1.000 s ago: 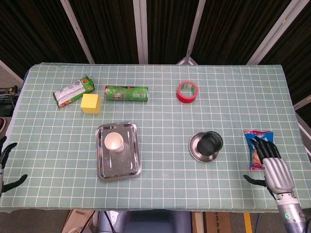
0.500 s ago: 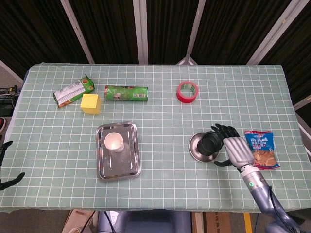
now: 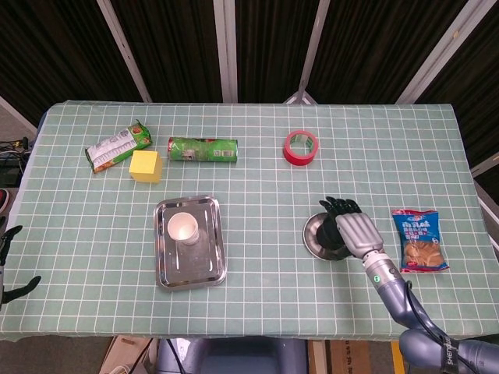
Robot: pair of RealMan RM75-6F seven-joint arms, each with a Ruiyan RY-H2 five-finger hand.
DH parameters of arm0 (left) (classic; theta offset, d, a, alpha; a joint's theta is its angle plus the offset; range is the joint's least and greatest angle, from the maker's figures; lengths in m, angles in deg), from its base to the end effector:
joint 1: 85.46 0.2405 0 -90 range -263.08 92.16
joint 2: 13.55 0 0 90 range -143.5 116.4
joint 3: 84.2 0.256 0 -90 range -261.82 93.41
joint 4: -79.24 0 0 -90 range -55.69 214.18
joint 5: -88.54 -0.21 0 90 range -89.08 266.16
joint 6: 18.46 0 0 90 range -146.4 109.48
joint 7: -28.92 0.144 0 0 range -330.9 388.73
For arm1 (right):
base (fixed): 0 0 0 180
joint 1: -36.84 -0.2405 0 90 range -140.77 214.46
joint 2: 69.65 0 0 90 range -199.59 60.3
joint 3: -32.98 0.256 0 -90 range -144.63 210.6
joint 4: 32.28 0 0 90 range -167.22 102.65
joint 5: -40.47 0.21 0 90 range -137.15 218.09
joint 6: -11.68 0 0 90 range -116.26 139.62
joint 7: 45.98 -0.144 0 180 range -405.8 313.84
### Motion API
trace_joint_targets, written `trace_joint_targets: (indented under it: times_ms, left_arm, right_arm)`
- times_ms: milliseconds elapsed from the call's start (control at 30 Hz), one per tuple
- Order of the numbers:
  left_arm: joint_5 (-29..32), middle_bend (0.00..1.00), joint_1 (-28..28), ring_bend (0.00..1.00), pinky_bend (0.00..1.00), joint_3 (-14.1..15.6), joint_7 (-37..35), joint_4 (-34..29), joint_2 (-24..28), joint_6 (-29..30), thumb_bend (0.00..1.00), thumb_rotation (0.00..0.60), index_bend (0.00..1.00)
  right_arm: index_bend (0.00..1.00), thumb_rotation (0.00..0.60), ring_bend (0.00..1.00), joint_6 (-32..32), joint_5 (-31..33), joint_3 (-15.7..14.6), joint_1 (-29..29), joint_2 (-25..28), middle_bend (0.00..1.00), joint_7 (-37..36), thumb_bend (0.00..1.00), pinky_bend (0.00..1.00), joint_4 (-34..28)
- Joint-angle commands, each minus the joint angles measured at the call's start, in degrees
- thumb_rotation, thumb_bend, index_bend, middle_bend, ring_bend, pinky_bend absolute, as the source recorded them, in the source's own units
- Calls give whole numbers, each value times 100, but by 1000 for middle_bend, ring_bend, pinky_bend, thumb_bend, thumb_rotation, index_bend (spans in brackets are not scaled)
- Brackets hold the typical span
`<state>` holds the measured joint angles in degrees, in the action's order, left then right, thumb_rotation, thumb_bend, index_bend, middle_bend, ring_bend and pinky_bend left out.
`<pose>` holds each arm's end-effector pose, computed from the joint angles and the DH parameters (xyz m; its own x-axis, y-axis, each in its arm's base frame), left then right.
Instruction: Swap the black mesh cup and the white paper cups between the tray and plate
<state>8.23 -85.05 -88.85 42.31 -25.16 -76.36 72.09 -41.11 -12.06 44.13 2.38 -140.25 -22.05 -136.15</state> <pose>-0.2931 0.1562 0.1702 0.4394 -0.0482 0.8970 0.8884 0.1706 -0.4261 -0.1896 -0.3100 0.0586 0.3823 -0.3883 0.8385 -0.9238 -0.1796 0.3381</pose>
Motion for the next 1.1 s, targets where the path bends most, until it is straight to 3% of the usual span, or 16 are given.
trace_joint_targets:
  times_ms: [33,367,633,900,1100]
  left_arm:
    - [4,0,-4,0,0,0,10,-4,-1,-3,73,600,158]
    - [58,0,-20,0,0,-7,71,-19,-34,-17,74,600,158]
    - [67,0,-43,0,0,14,123,-43,-63,-60,79,600,158]
    - [55,0,-43,0,0,27,108,-61,-73,-54,79,600,158]
    - [39,0,-38,0,0,38,62,-79,-52,-53,79,600,158]
  right_arm:
    - [60,600,77,-59,76,-41,-56,-76,54,63,0,0,101]
    - [149,600,176,-115,355,-183,-168,-61,154,169,9,8,253]
    - [242,600,257,-240,391,-255,-206,18,208,223,118,74,232]
    - [372,600,425,-413,235,-326,-215,-54,359,251,248,214,342]
    - [410,600,474,-675,59,-277,-222,-115,398,292,301,256,343]
